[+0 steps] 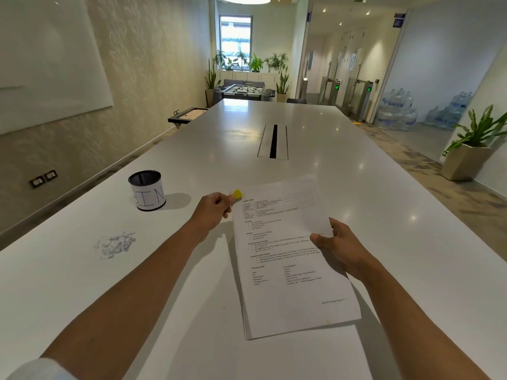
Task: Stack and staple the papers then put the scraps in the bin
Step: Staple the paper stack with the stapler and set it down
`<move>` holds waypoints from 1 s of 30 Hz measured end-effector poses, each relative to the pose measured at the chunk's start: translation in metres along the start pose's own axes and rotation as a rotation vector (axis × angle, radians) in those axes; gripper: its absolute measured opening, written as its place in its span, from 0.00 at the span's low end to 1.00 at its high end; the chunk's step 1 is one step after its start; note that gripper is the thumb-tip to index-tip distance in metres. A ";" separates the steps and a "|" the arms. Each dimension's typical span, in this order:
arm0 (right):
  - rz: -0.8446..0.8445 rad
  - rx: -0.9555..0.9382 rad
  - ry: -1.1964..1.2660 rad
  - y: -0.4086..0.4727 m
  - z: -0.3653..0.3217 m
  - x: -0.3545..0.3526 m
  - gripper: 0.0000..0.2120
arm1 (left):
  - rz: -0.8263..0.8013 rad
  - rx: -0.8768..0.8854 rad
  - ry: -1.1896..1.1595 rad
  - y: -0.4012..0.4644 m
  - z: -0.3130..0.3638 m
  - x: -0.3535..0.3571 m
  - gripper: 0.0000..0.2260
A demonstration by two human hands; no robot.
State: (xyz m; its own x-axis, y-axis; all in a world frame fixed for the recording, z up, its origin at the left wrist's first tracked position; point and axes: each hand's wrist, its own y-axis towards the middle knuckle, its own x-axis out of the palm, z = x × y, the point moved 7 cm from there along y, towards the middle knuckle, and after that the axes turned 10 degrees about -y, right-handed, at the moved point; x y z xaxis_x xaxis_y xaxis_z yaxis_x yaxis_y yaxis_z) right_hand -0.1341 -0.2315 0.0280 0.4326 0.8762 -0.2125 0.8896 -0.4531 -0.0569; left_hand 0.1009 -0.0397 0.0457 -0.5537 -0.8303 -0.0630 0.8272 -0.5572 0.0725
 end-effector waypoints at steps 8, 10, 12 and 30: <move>-0.017 0.056 0.218 0.002 0.011 -0.001 0.20 | -0.161 -0.023 0.014 -0.004 -0.003 0.011 0.14; -0.006 0.062 0.250 0.002 0.011 0.000 0.19 | -0.177 -0.026 0.006 -0.005 -0.005 0.014 0.14; 0.002 0.067 0.269 0.001 0.012 -0.001 0.19 | -0.168 -0.034 -0.027 -0.006 -0.008 0.013 0.12; 0.106 0.096 0.275 -0.008 0.019 -0.015 0.18 | 0.167 0.025 0.660 -0.019 -0.042 -0.010 0.17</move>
State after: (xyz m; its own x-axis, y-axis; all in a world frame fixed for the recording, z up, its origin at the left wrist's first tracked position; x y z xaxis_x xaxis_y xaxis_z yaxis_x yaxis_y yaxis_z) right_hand -0.1503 -0.2447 0.0129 0.5573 0.8289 0.0486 0.8252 -0.5464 -0.1433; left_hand 0.0947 -0.0204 0.0027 -0.2381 -0.7285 -0.6423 0.8899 -0.4285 0.1562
